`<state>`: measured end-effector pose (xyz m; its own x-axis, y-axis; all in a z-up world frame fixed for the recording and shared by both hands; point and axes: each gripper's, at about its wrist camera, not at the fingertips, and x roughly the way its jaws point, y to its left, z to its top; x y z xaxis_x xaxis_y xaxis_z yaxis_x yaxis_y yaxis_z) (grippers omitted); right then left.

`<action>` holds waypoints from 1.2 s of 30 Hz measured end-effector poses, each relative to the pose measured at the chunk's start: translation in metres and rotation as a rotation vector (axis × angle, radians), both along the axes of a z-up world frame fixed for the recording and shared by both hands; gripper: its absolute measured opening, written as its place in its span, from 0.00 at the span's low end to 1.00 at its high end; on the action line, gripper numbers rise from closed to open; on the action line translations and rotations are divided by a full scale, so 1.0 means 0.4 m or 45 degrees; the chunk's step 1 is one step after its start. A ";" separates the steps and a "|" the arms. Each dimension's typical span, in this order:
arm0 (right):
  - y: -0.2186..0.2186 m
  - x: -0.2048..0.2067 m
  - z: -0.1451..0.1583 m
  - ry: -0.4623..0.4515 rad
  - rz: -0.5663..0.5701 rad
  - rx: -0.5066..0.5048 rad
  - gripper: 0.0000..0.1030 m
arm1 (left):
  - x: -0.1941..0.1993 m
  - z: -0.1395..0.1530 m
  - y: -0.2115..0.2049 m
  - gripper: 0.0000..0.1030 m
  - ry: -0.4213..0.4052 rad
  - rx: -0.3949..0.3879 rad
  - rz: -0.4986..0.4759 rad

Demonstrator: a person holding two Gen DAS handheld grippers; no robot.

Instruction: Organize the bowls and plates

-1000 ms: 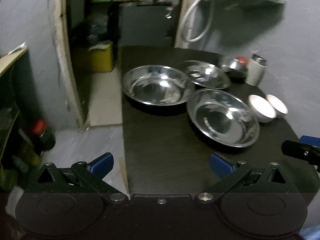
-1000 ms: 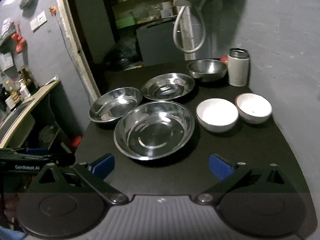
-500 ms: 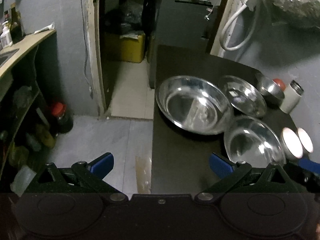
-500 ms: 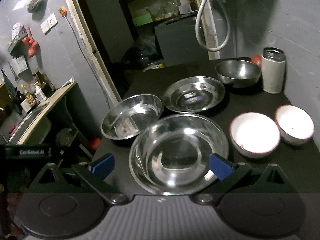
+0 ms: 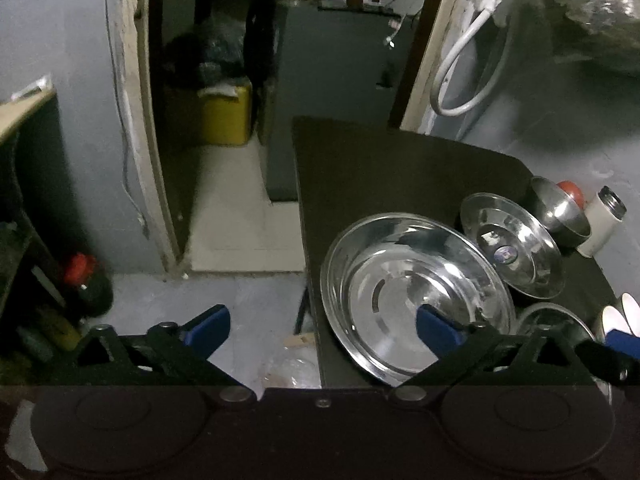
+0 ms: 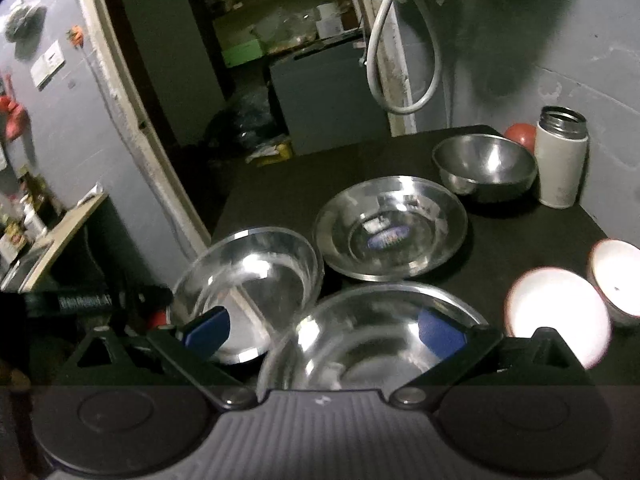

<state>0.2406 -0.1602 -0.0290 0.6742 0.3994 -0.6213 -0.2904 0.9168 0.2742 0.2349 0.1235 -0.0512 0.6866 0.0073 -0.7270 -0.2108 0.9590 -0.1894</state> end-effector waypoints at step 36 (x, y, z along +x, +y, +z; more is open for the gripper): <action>0.151 0.191 -0.092 0.207 -0.090 -0.077 0.27 | 0.081 -0.078 0.055 0.21 0.040 -0.225 -0.129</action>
<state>0.3172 -0.0997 -0.0659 0.5880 0.3130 -0.7458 -0.1808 0.9496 0.2559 0.2672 0.1455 -0.0824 0.6545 -0.1902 -0.7318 -0.1235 0.9280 -0.3516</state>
